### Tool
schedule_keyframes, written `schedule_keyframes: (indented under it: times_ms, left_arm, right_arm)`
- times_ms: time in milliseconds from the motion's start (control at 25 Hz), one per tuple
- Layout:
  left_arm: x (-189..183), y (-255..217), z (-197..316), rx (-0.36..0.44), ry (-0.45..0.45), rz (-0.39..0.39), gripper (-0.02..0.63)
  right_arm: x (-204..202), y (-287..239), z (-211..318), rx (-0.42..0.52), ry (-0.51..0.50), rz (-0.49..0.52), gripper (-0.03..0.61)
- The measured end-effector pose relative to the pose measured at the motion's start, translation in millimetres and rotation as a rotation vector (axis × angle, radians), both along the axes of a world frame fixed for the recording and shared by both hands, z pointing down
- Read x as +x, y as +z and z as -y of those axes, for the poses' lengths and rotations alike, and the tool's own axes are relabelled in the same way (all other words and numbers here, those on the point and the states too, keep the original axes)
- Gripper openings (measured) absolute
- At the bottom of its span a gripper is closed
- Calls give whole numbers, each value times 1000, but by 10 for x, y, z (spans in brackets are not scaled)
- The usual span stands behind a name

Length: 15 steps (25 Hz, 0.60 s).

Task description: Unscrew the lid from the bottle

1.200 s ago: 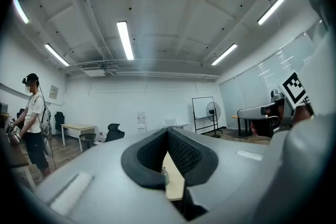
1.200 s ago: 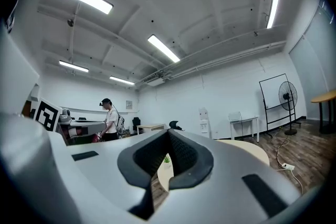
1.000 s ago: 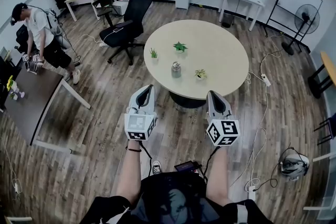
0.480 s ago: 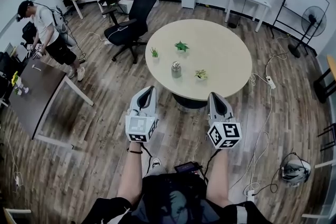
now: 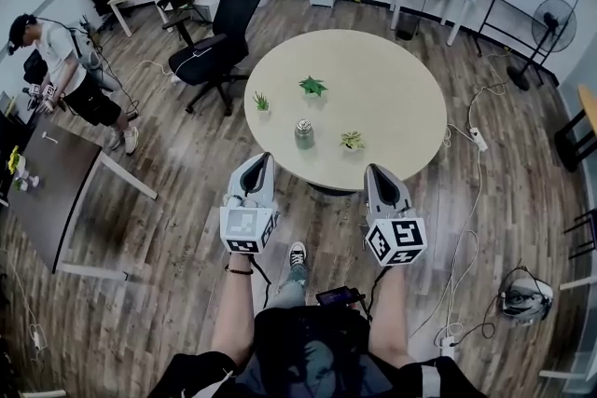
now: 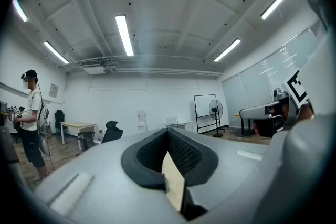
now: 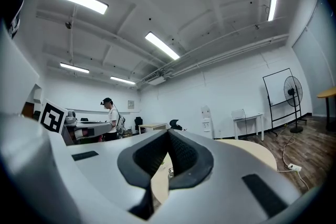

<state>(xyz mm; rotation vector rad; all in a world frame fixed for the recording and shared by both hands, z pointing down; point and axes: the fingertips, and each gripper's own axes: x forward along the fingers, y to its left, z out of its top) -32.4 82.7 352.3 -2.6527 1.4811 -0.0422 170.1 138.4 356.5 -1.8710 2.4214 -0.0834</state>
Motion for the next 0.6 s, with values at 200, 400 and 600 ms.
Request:
schedule_keyframes:
  times_ms: [200, 400, 600]
  left_arm:
    - [71, -4, 873, 21, 28, -36, 2]
    - [110, -123, 1574, 50, 51, -90, 2]
    - [191, -124, 2024, 49, 77, -93, 2]
  right_arm:
    - [102, -43, 839, 13, 37, -29, 2]
    - [78, -148, 1519, 21, 61, -34, 2]
    - [43, -156, 1934, 16, 58, -25, 2]
